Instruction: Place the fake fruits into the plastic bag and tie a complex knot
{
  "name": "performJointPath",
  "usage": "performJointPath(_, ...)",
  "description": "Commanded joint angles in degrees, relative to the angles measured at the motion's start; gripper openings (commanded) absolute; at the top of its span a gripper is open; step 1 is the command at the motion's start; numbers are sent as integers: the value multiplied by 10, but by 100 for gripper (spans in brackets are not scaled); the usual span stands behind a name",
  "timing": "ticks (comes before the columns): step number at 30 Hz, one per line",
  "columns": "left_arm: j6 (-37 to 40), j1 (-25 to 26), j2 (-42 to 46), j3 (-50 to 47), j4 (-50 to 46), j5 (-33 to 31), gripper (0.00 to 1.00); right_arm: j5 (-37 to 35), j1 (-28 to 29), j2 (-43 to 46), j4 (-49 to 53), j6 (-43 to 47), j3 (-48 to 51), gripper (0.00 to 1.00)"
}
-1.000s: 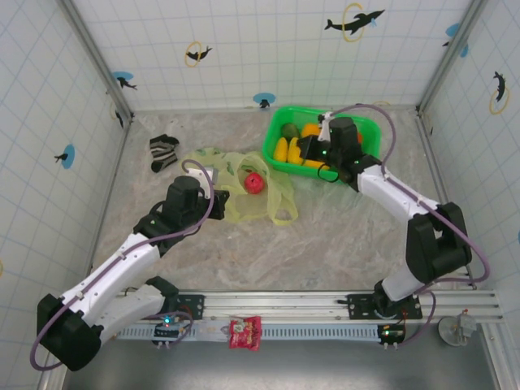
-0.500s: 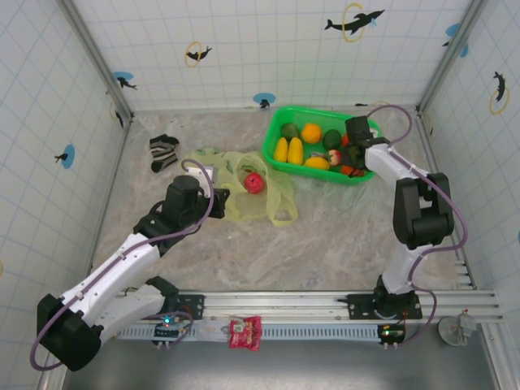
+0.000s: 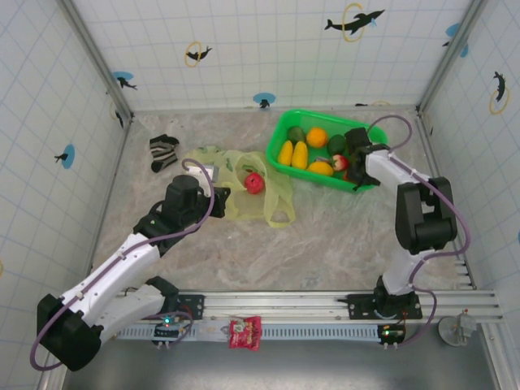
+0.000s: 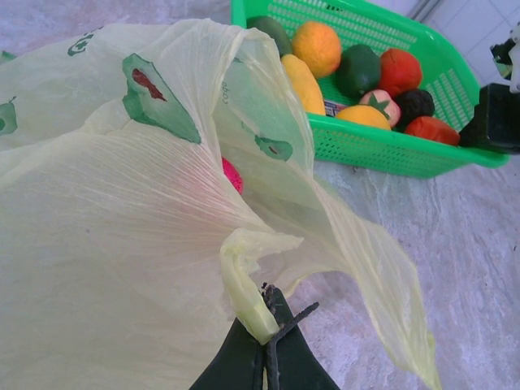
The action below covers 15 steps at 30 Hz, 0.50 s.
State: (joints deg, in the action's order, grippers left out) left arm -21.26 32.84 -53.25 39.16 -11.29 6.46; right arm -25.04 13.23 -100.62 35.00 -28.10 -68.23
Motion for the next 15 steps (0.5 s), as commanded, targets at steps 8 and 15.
performJointPath(8, 21, 0, 4, 18, 13, 12, 0, 95, 151, 158, 94, -151, 157, 0)
performJointPath(15, 19, 1, -1, 21, 15, 15, 0, 81, 133, 202, 78, -110, 119, 3)
